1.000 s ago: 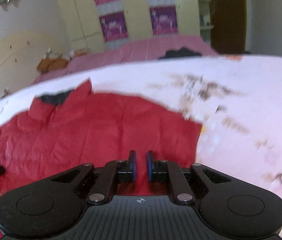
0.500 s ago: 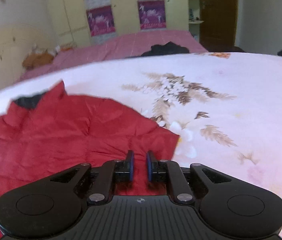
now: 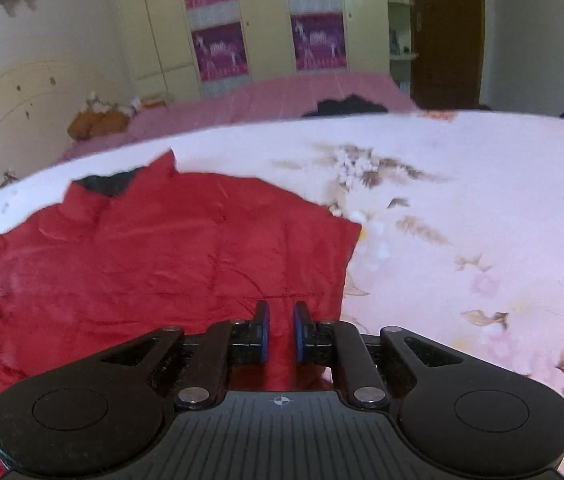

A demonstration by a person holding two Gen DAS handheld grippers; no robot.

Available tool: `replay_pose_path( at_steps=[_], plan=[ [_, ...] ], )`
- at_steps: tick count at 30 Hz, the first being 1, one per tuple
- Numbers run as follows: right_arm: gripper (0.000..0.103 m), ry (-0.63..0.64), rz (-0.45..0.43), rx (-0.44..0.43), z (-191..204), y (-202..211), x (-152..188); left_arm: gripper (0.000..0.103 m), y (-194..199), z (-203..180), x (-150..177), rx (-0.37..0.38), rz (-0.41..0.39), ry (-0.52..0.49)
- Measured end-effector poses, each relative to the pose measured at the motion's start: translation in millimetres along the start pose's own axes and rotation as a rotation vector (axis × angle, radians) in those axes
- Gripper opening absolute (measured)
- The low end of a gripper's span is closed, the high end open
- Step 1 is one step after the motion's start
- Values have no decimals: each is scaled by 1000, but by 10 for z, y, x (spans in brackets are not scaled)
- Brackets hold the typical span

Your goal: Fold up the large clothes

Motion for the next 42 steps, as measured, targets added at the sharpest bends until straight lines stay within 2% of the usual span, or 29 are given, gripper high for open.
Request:
replay_pose_path(
  at_steps=[2,4,7,8,9,10,12,13,15,17,19,23,25,27,29,31,35,37,38,39,40,42],
  plan=[
    [11,19,46,4,9,-34,178,64,-80,-29,126,2,42,-7],
    [11,50,106,45,-9,-170,364,65,-195,-33,240,8,78,-6],
    [11,37,90,55,24,-95,305,66,-156,-15,206,-7,68,-9],
    [11,21,61,51,30,-30,253,77,-105,9,181,-13,49,0],
    [12,9,33,45,34,40,219,95,-27,72,157,-35,22,20],
    [13,-5,16,40,47,111,187,99,45,143,161,-55,2,39],
    [53,-36,1,33,64,206,174,98,192,342,216,-71,-12,103],
    [71,-41,-21,26,86,267,163,96,256,461,274,-81,-6,147],
    [70,-36,-25,0,155,291,165,78,438,791,454,-106,0,275],
    [69,-35,-23,-19,234,304,199,73,637,1157,665,-140,-2,407],
    [62,-34,-10,-36,333,270,236,70,913,1566,940,-198,-20,538],
    [61,-20,18,-53,509,145,289,65,1447,2222,1503,-344,-32,699],
    [61,-7,30,-64,622,96,304,65,1688,2480,1802,-390,-37,821],
    [61,12,38,-81,744,56,300,63,1910,2712,2013,-423,-97,941],
    [61,28,41,-96,872,29,291,62,2051,2886,2121,-464,-134,996],
    [61,32,40,-108,982,12,277,63,2121,3077,2205,-476,-175,1058],
    [61,43,32,-112,1096,13,230,62,2153,3377,2282,-449,-288,1202],
    [61,48,23,-106,1123,26,204,59,2139,3521,2307,-425,-332,1249],
    [61,46,20,-102,1121,28,192,44,2099,3564,2308,-428,-331,1247],
    [61,41,17,-95,1108,27,181,15,2061,3615,2305,-444,-305,1226],
    [61,34,17,-89,1091,19,167,12,2012,3635,2299,-443,-275,1210],
    [61,22,18,-71,1045,-10,152,10,2056,3620,2204,-437,-319,1182]
  ],
)
Point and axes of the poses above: each gripper's, at about its wrist camera, not at the fingertips, and y roughly against the way its jaws point, z to its left, x to its underside, the point moved 10 cm from there along -y, roughly the way its jaws point, and after that the axes turned 3 degrees about -y, right-handed, at the moved point
